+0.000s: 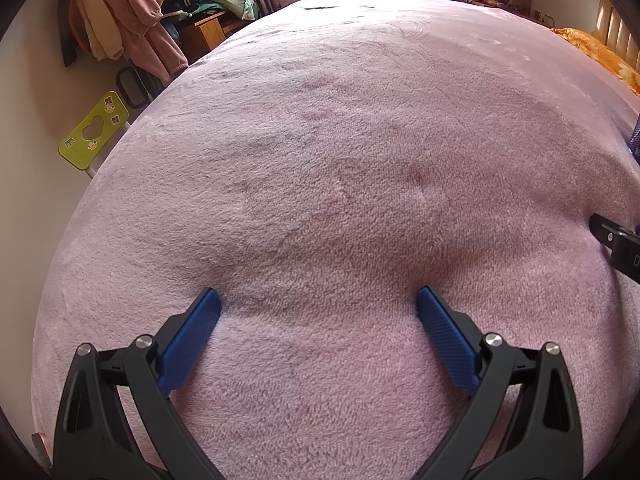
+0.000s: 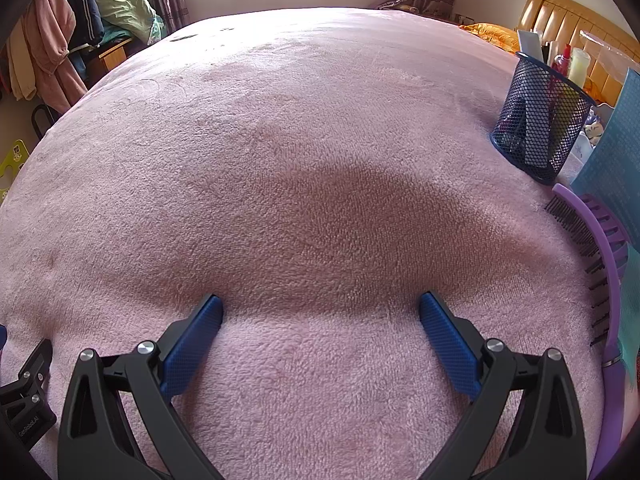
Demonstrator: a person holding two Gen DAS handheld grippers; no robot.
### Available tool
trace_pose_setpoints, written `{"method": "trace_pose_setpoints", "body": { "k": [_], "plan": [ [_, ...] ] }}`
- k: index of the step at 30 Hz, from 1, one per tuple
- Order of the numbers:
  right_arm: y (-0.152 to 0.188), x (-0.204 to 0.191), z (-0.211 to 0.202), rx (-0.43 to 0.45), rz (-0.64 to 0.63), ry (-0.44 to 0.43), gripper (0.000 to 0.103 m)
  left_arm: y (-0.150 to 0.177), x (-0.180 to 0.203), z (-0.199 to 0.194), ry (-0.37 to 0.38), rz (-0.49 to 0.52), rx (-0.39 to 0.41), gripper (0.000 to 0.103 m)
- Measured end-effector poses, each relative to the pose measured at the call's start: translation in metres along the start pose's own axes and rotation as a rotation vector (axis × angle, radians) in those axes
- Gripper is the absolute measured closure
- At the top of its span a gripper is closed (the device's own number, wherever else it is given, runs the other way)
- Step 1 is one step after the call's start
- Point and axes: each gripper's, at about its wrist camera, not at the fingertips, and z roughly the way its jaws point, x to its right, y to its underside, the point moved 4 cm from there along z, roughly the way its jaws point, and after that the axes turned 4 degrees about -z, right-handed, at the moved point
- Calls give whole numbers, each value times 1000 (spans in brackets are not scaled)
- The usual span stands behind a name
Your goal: Organize jewelry
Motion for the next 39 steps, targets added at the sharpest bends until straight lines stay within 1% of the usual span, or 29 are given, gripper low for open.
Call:
{"method": "trace_pose_setpoints", "body": {
  "k": [7,18,21,27,32,39],
  "plan": [
    [0,0,0,0,0,0,4,4,-5,-1,-14,5,-15,7],
    [-6,-1,4,5,1,-2,4,15,-12,-7,-42,0,27,8],
    [-6,-1,3,6,1,-3,4,18,-14,-8,-35,-18,26,7],
    [-6,-1,3,7,2,-3,4,16,-11,-8,5,-42,35,7],
    [-6,-1,3,7,2,-3,4,12,-2,-7,0,-32,41,7],
    [-6,0,4,8,2,-3,4,13,-3,-8,0,-34,44,8]
  ]
}}
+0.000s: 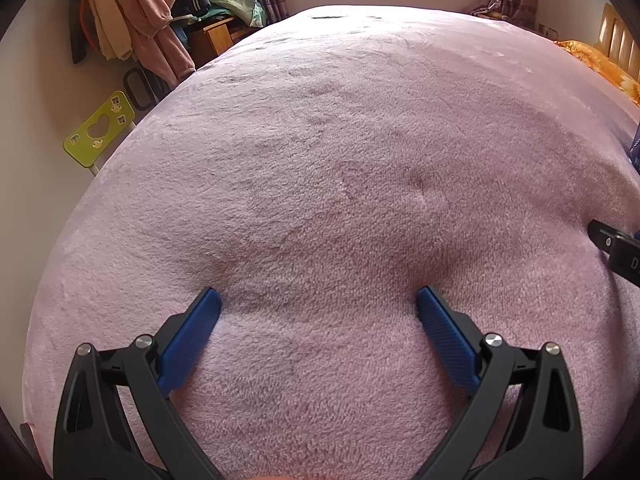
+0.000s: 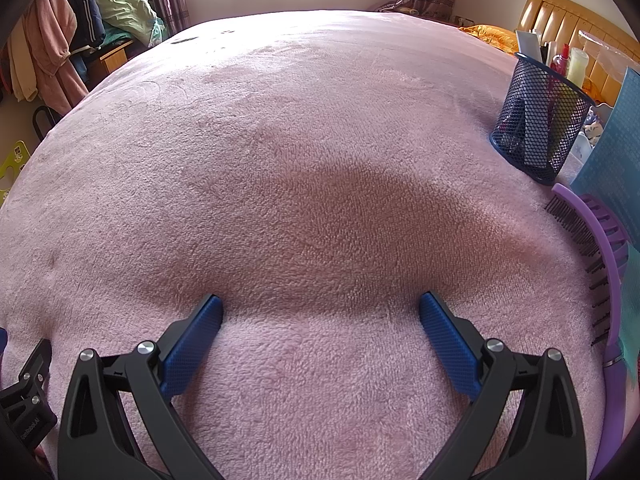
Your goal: Organize jewelry
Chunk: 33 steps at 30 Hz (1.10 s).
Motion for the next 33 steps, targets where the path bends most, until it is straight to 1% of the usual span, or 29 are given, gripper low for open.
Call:
{"method": "trace_pose_setpoints", "body": {
  "k": [28,31,33],
  "plan": [
    [0,0,1,1,1,-1,4,1,-1,0,-2,0,-1,8],
    [0,0,1,0,0,-1,4,2,-1,0,-24,16,-11,7],
    [0,0,1,0,1,-2,4,5,-2,-2,-41,25,-1,8]
  ]
}}
